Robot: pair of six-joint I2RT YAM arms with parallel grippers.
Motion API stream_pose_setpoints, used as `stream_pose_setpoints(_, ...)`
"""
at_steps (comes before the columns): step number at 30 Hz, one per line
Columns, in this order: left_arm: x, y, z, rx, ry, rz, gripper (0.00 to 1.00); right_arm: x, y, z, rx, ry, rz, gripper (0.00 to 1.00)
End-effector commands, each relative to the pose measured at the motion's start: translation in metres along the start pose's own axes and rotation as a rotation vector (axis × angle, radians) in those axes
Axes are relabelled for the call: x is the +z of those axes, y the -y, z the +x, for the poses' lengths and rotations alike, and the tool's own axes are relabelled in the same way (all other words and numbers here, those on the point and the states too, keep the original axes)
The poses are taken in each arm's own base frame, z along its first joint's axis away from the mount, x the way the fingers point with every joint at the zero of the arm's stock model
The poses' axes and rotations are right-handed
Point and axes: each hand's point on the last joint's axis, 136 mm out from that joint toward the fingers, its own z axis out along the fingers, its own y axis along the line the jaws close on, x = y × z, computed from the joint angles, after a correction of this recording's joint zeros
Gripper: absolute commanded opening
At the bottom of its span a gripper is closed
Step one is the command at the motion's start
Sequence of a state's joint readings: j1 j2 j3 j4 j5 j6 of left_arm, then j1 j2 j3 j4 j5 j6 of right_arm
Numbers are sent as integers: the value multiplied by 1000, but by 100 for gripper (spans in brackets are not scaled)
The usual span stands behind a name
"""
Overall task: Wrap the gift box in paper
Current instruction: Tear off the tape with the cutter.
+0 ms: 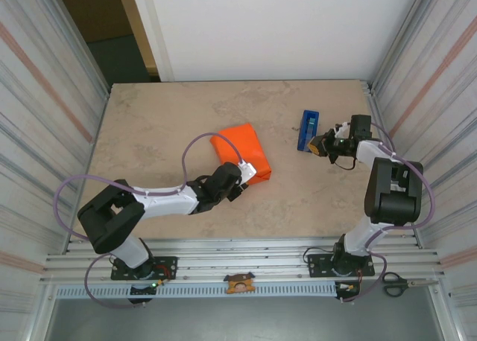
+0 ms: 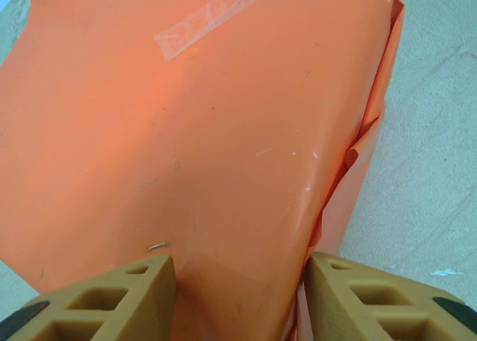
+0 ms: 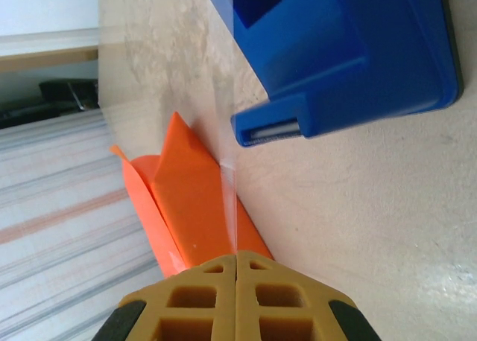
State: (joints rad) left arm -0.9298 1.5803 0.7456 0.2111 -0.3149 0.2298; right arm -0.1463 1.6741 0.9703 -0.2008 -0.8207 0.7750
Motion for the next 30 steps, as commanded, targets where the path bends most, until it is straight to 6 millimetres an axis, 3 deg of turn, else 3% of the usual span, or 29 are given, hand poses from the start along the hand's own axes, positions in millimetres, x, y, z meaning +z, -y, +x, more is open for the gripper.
stream_pose_setpoints(1, 2, 27, 71, 31, -224, 101, 49, -6, -6, 17, 2, -41, -32, 0)
stream_pose_setpoints(21, 2, 29, 77, 17, -240, 110, 49, 12, 35, 26, 50, -29, 13, 0)
stream_pose_setpoints(30, 2, 30, 79, 12, -242, 112, 49, 20, 78, 2, -15, 33, 239, 0)
